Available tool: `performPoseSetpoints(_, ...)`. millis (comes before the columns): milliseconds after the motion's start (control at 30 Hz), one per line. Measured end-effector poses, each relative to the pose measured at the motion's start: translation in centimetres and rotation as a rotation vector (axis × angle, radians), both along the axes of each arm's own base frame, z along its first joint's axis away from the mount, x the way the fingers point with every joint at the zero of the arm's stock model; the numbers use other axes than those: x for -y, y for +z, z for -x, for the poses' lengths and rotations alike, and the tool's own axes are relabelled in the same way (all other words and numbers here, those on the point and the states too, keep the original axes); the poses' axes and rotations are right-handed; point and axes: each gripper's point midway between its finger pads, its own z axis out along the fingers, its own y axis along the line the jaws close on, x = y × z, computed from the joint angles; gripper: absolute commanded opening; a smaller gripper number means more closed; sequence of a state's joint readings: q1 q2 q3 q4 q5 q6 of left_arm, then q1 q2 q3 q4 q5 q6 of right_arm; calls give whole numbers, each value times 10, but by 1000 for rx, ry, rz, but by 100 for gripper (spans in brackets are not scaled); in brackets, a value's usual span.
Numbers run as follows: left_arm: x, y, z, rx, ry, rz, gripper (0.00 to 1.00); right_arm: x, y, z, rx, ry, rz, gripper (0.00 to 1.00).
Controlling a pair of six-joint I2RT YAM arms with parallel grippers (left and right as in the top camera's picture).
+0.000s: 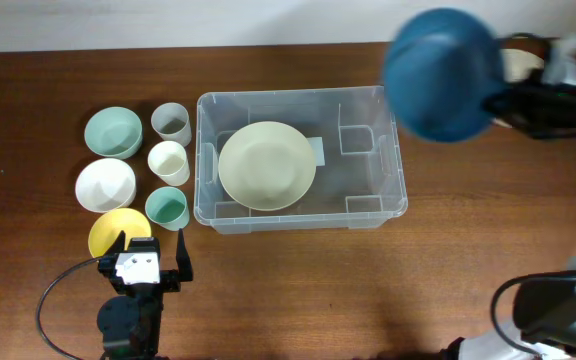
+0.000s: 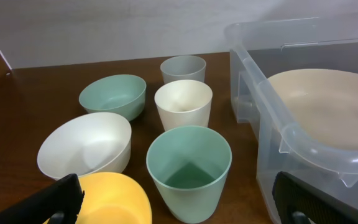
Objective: Pack container
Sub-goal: 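Lift the blue bowl and carry it over the container, then lower the blue bowl onto the cream bowl and release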
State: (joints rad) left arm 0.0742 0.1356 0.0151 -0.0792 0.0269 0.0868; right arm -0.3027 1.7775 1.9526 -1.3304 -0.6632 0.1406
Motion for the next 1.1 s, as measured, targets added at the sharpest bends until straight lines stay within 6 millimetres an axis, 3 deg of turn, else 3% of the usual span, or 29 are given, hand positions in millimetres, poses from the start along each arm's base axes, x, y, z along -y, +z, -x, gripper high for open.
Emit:
performPoseSetpoints(167,0,0,0,0,0,0,99,-84,-11,-2,-1,196,112,4)
performPoseSetpoints(267,0,0,0,0,0,0,99,-131,-27,-1,-19,282,205,4)
performPoseSetpoints(533,0,0,0,0,0,0,99,-201,-84,-10,-94,392,260,4)
performPoseSetpoints(667,0,0,0,0,0,0,99,-219,-116,-12,-157,414,271,4)
performPoseSetpoints(867,0,0,0,0,0,0,99,-225,-149,-19,-215,408,278,4)
performPoseSetpoints(1100,0,0,0,0,0,0,99,-227,-162,-26,-220,402,277,4)
